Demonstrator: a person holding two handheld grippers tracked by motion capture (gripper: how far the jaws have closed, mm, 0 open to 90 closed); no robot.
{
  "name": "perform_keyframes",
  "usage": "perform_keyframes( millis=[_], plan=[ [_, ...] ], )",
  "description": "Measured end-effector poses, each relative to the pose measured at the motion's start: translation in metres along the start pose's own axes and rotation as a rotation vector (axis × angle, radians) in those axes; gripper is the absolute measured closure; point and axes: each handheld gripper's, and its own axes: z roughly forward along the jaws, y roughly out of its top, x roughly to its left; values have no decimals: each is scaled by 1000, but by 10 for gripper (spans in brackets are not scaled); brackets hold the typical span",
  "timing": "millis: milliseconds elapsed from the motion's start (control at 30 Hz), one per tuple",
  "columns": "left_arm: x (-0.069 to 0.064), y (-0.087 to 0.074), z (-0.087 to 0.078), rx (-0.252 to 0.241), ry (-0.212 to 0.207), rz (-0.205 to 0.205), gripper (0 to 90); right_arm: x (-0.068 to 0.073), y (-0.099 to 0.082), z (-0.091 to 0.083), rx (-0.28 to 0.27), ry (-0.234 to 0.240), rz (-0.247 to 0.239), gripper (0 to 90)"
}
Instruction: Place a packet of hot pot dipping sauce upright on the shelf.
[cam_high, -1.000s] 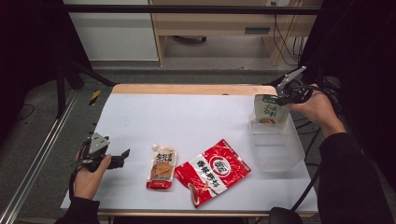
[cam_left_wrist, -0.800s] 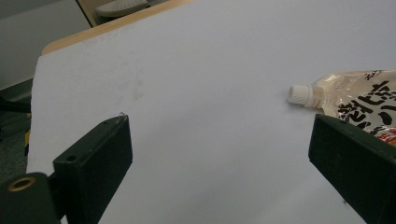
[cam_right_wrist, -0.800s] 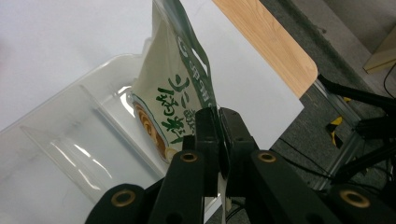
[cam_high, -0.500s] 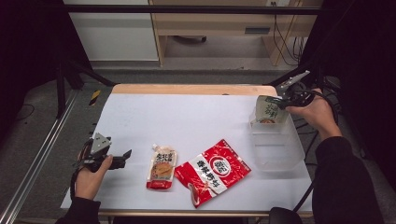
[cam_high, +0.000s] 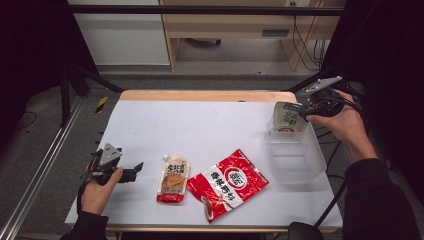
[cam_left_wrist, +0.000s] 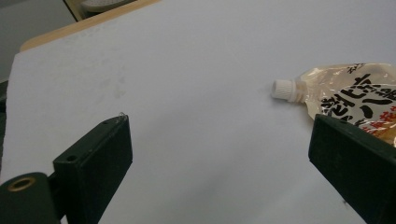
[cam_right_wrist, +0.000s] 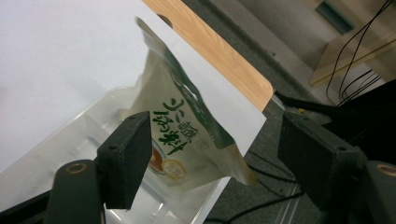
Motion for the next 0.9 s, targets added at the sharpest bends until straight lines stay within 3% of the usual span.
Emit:
perform_keyframes(
  millis=[100, 267, 333, 367, 633, 667, 700, 733, 767, 800, 833, 900],
  plan=[
    [-5, 1, 1, 6, -12, 18, 61, 15, 5, -23, -56, -21, -33, 254],
    [-9, 2, 3, 6, -23, 20, 59, 37, 10, -43, -122, -28, -57, 251],
    [-10, 3, 3, 5, -30, 15, 59, 51, 13, -51, -151, -19, -56, 250],
    [-11, 2, 4, 9, -34, 15, 59, 66, 16, -55, -185, 1, -59, 250],
    [-15, 2, 3, 2, -61, 19, 63, 129, 27, -61, -257, 64, -84, 269],
    [-15, 2, 3, 2, -61, 19, 64, 129, 27, -61, -257, 64, -84, 269],
    [-15, 2, 3, 3, -63, 22, 64, 144, 31, -61, -276, 89, -95, 268],
    [-16, 2, 3, -1, -67, 18, 64, 144, 31, -61, -276, 89, -95, 268],
    [-16, 2, 3, -6, -74, 15, 63, 161, 34, -60, -283, 115, -113, 266],
    [-16, 2, 3, -6, -74, 15, 63, 161, 34, -60, -283, 115, -113, 266],
    [-16, 2, 3, -6, -76, 16, 64, 179, 38, -57, -282, 139, -131, 266],
    [-16, 1, 3, -5, -75, 16, 64, 184, 38, -56, -287, 154, -135, 265]
  ],
)
